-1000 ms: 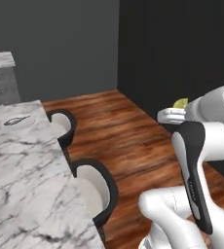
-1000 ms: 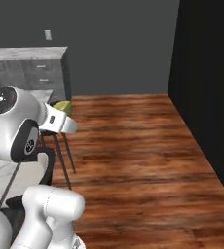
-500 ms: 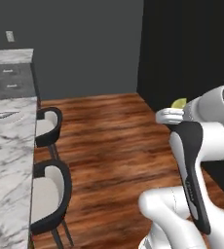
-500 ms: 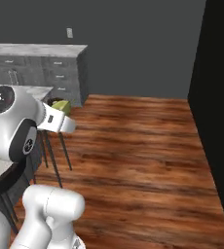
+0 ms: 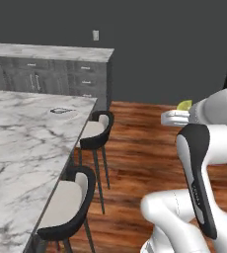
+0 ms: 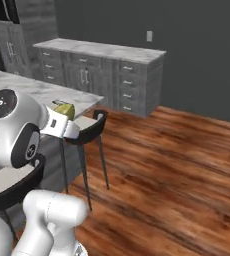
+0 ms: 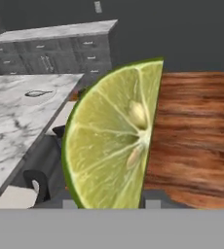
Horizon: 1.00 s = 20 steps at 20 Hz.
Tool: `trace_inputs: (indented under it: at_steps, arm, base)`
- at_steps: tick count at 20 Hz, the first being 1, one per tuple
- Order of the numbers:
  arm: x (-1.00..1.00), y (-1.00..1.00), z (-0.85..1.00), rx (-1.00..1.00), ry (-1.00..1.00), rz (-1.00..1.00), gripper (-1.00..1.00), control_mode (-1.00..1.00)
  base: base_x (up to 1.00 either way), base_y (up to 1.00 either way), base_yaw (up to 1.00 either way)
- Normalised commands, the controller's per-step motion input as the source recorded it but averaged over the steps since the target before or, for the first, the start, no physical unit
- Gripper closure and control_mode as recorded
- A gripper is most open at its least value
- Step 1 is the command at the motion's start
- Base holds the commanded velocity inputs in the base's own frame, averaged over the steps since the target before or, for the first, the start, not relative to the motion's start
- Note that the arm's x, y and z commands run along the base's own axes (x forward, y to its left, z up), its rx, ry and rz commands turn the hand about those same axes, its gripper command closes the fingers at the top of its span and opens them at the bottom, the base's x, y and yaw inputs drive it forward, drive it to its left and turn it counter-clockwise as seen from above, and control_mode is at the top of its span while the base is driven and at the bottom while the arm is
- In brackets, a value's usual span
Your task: Take the lemon wedge from the fridge and place it on the plate with fish on the dining counter.
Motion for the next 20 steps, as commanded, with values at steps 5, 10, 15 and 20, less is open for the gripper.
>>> trace_inputs:
  at_steps: [5, 10, 15, 20]
  arm:
    - [0.00, 0.00, 0.00, 0.00, 0.00, 0.00, 1.00, 1.00]
    - [0.00, 0.00, 0.00, 0.00, 0.00, 0.00, 1.00, 1.00]
    - [0.00, 0.00, 0.00, 0.00, 0.00, 0.00, 1.00, 1.00]
    - [0.00, 0.00, 0.00, 0.00, 0.00, 0.00, 1.00, 1.00]
  base:
    - [0.99, -0.53, 0.56]
    - [1.00, -0.28, 0.58]
    - [1.00, -0.17, 0.57]
    - [0.81, 0.00, 0.52]
